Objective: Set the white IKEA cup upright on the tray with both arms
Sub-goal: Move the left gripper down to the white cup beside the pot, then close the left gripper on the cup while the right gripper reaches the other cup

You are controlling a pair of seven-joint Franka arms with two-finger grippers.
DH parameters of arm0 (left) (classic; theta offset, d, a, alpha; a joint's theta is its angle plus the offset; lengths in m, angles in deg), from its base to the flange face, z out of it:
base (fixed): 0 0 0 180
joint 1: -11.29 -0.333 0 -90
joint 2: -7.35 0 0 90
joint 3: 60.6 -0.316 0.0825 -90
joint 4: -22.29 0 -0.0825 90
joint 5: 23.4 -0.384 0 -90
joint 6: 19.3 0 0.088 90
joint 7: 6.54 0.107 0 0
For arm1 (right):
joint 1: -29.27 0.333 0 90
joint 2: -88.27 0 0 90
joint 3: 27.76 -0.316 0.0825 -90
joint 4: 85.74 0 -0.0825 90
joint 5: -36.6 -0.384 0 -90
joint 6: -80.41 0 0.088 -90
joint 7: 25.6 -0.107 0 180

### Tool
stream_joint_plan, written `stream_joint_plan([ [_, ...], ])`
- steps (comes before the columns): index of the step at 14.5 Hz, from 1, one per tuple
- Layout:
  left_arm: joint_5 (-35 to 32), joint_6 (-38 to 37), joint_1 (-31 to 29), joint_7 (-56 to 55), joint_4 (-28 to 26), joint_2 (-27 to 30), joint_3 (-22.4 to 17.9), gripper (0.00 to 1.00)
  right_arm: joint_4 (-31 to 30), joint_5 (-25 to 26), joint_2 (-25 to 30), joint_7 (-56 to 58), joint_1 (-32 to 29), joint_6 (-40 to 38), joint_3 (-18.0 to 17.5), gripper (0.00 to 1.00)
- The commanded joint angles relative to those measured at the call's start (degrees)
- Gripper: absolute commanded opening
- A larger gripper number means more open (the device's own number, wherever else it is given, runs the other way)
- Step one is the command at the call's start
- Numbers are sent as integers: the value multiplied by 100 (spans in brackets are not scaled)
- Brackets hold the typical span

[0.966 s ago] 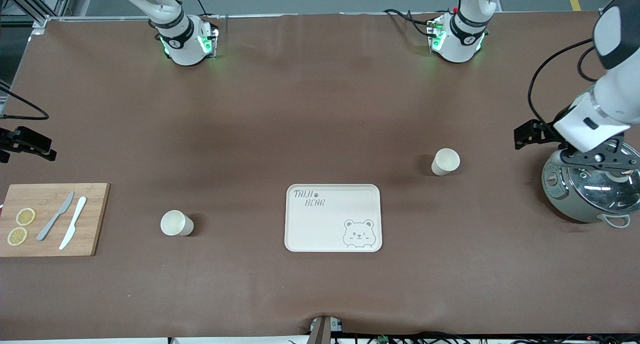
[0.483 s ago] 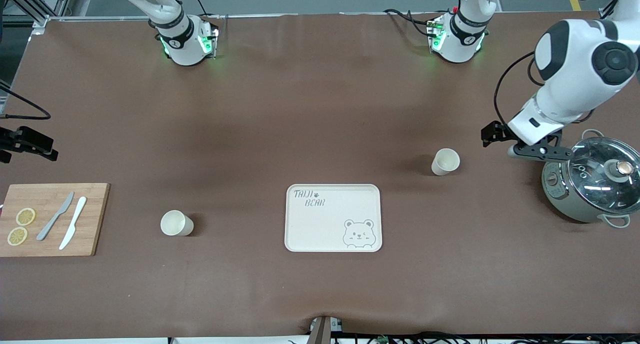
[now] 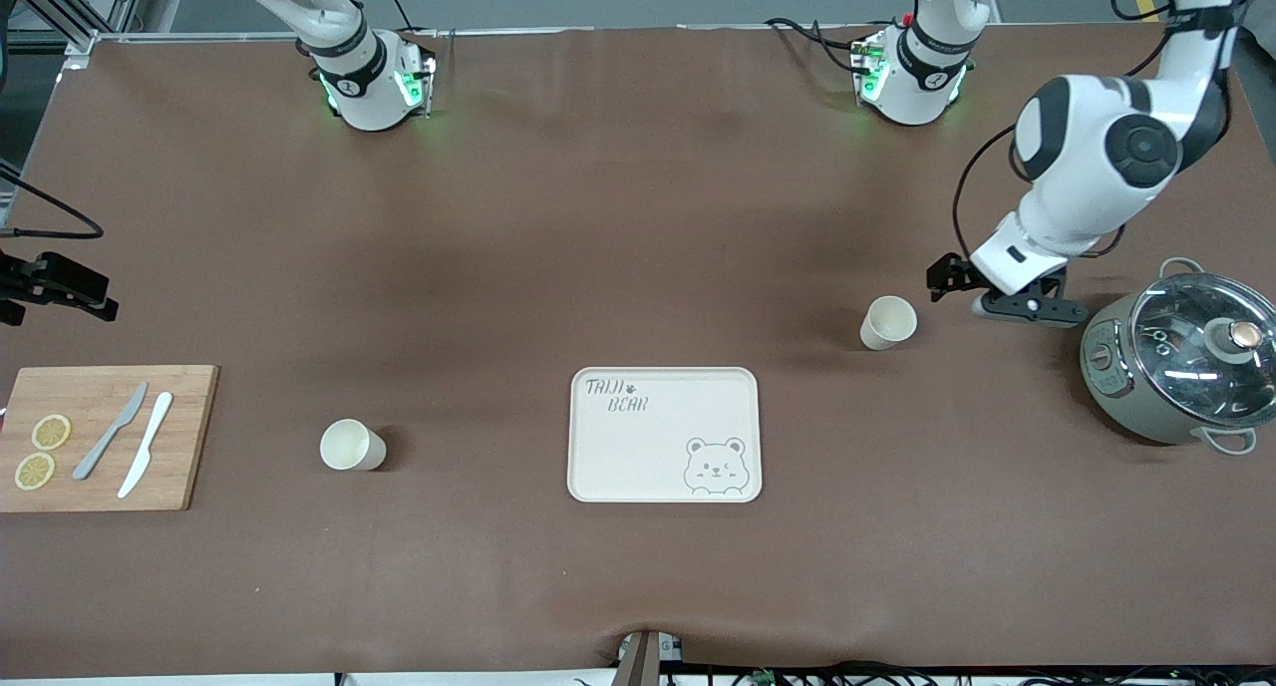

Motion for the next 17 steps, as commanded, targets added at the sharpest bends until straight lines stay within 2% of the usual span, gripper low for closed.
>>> stream_joint_plan([
  [1, 85, 462, 11, -91, -49, -321, 91, 100, 53, -106, -63, -11, -32, -30, -30, 100],
  [4, 94, 937, 2, -204, -67, -664, 241, 100, -53, -115, -185, -2, 21, 57, -39, 100],
  [8, 94, 1228, 2, -293, -128, -841, 311, 100, -263, -484, -887, -46, 257, 1312, -39, 100],
  [12, 94, 1562, -7, -302, -427, -823, 311, 100, -264, -502, -1573, -55, 504, 1814, -39, 100],
  [17, 94, 2115, -51, -302, -576, -1095, 311, 100, -264, -431, -2092, 25, 557, 2202, -39, 100],
])
